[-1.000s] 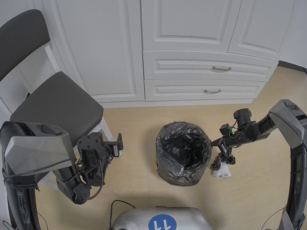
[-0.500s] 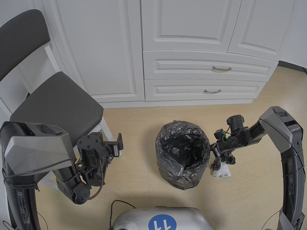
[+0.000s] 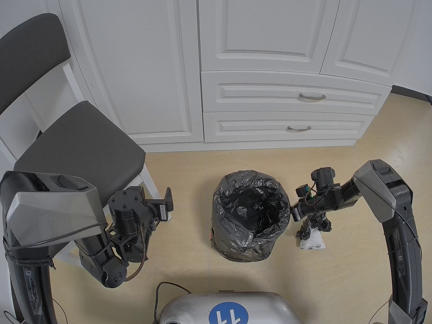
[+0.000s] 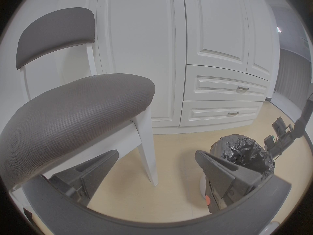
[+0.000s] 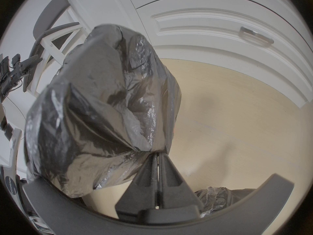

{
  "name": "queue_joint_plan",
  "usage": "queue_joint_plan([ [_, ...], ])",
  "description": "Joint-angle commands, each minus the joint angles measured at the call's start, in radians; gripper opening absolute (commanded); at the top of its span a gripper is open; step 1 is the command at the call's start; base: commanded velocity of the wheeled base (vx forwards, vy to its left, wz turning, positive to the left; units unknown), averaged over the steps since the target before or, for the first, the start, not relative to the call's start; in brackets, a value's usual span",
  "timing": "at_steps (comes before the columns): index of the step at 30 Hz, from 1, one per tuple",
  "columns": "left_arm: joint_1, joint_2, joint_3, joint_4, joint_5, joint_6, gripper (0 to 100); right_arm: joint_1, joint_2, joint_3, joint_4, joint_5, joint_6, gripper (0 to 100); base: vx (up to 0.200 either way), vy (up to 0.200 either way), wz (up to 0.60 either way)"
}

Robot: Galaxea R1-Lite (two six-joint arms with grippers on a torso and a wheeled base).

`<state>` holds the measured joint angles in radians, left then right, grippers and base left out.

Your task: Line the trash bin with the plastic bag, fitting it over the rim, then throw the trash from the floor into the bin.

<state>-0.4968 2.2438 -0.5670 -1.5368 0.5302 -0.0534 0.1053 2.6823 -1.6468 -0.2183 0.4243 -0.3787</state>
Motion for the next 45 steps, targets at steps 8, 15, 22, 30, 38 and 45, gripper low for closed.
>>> queue_joint_plan([
  [8,-0.005,0.002,0.001,0.000,0.001,0.000,100,-0.021,-0.082,0.051,0.005,0.011,0.003,0,0.000,0.000,0.00],
  [15,-0.034,0.007,-0.001,0.001,-0.004,0.001,100,-0.062,-0.291,0.205,-0.007,0.100,-0.032,0,0.000,0.000,0.00],
  [22,-0.085,0.019,-0.050,0.004,-0.050,0.000,100,-0.101,-0.435,0.378,-0.033,0.097,-0.020,0,0.000,0.000,0.00],
  [30,-0.080,0.178,-0.252,0.060,-0.179,-0.003,100,-0.099,-0.573,0.838,-0.486,-0.027,0.288,0,0.000,0.000,0.00],
  [38,-0.005,0.224,-0.490,0.320,-0.294,-0.117,100,0.036,-0.555,1.027,-0.966,-0.355,0.649,0,0.000,0.000,0.00],
  [45,0.084,0.221,-0.600,0.537,-0.411,-0.226,100,0.102,-0.489,0.967,-1.049,-0.464,0.715,0,0.000,0.000,0.00],
])
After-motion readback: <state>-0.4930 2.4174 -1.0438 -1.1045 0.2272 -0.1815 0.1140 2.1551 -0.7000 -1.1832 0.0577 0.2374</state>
